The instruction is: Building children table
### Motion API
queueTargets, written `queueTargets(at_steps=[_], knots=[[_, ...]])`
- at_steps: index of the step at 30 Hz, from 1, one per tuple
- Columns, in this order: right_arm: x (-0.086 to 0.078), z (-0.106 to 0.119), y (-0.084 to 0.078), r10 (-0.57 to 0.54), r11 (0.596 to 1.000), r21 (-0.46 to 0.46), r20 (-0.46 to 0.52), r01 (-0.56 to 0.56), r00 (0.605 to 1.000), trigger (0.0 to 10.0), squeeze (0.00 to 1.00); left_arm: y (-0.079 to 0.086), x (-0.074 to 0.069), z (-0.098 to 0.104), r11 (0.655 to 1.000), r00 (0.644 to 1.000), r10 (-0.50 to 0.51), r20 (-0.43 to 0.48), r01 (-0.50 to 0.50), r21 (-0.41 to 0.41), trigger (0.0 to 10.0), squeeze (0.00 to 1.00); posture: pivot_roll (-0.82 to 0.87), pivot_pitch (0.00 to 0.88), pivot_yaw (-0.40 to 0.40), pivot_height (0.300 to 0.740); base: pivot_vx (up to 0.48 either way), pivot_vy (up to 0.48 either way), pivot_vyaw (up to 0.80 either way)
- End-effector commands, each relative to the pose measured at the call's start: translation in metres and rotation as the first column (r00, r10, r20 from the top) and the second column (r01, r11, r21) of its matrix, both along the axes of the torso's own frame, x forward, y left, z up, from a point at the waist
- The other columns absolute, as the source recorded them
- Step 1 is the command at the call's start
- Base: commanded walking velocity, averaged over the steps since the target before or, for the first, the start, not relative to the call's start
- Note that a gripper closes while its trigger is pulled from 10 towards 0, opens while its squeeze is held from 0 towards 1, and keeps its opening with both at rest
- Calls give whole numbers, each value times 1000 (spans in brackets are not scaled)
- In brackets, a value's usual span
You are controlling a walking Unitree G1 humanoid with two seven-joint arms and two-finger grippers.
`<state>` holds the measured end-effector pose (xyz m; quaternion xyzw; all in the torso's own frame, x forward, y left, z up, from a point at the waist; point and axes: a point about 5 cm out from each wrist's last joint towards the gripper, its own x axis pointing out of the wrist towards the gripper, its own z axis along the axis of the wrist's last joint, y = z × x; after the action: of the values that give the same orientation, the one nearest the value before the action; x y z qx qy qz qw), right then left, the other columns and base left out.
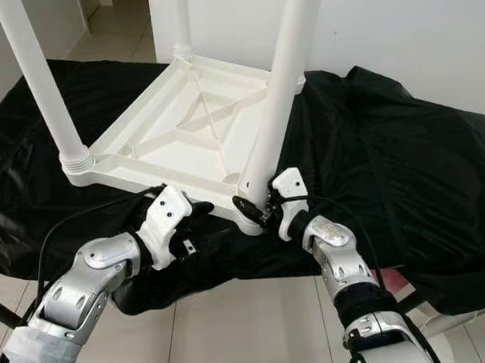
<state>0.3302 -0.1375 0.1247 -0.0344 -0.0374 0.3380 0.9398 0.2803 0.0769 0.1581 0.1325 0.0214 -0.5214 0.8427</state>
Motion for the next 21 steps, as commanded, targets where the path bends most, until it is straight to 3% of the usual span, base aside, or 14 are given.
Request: queueTargets(at_steps=[1,3,9,11,12,14,16,19,21], knots=[[0,-3,-6,-45,999,2,-15,45,999,10000,0,-2,0,2,1000,1000,-14,14,14,3,10000,0,63,38,-93,740,0,0,0],[-4,-5,-3,-134,991,14,-34,135,990,10000,0,0,1,3,1000,1000,-10,15,10,3,10000,0,60,39,-92,740,0,0,0],[-6,-7,0,-224,974,23,-26,224,974,10000,0,0,2,3,1000,1000,-9,17,9,3,10000,0,58,37,-93,740,0,0,0],[-10,-13,5,-351,933,56,-72,355,934,10000,0,-1,3,4,1000,1000,-10,19,10,1,10000,0,55,38,-93,740,0,0,0],[-10,-13,5,-351,933,56,-72,355,934,10000,0,-1,3,4,1000,1000,-10,19,10,1,10000,0,55,38,-93,740,0,0,0],[-16,-19,13,-462,878,78,-112,472,880,10000,0,-2,3,4,1000,1000,-9,19,9,-2,10000,0,54,36,-101,740,0,0,0],[-16,-19,13,-462,878,78,-112,472,880,10000,0,-2,3,4,1000,1000,-9,19,9,-2,10000,0,54,36,-101,740,0,0,0],[-24,-23,30,-552,818,91,-155,568,820,10000,0,-2,3,4,1000,1000,-3,22,3,-4,10000,0,61,36,-110,740,0,0,0],[-26,-23,35,-559,811,94,-165,577,812,10000,0,-2,3,4,1000,1000,-2,22,2,-5,10000,0,64,35,-112,740,0,0,0]])
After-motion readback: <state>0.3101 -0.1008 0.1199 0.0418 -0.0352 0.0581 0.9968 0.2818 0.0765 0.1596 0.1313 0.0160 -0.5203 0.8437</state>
